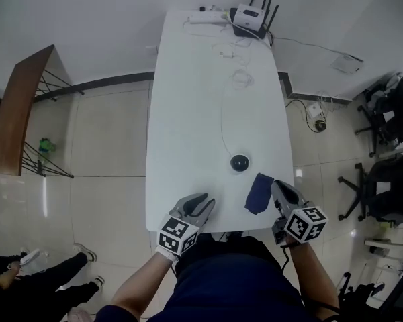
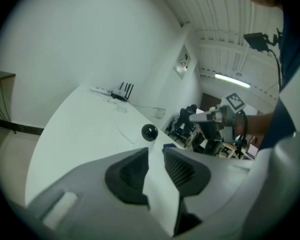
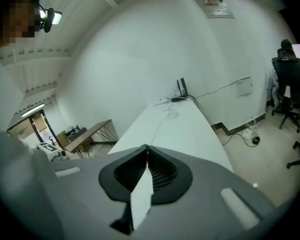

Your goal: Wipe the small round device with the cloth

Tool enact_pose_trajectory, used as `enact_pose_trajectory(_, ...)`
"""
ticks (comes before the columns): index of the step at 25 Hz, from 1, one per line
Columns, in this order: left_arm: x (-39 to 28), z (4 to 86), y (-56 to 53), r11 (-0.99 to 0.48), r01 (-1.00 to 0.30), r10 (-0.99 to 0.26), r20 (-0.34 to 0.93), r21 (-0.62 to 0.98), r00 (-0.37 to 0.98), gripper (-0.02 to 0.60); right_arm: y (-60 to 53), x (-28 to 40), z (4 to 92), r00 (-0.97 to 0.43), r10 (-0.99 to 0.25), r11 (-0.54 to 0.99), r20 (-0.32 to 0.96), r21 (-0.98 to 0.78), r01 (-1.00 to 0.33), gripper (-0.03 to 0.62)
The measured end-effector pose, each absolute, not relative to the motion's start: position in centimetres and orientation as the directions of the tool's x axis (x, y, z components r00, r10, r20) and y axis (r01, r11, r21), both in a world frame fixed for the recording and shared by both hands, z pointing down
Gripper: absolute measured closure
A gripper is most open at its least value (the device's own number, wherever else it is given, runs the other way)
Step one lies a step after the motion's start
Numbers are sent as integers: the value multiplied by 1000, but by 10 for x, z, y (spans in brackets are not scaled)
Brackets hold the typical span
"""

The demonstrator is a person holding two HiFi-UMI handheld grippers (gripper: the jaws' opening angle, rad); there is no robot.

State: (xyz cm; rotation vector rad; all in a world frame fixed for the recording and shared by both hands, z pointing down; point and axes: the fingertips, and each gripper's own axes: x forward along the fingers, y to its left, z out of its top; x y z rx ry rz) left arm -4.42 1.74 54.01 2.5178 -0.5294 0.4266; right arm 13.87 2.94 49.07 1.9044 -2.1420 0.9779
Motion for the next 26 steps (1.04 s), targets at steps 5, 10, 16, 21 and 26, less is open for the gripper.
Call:
enact_pose_trajectory(5, -23, 507, 38, -804, -458, -328, 360, 380, 874, 492, 39, 93, 476, -363, -836, 209, 411, -373, -904, 579)
enact_pose_trajectory(10, -2, 494, 71, -754, -527, -407, 351, 392, 843, 502, 56, 87, 467, -425, -831, 319, 358, -318, -893, 579)
enact_pose_trajectory(16, 8, 483, 100, -740, -578, -464, 362, 344, 809, 502, 70, 88, 456, -479, -823, 426, 306, -227, -876, 579)
enact_pose_trajectory(21, 18, 482, 117, -724, -609, -500, 362, 324, 787, 505, 81, 98, 449, -498, -821, 461, 278, -193, -866, 579)
enact_pose_trajectory(26, 32, 470, 131, -725, -614, -516, 346, 311, 784, 505, 85, 117, 436, -484, -839, 452, 249, -179, -874, 579)
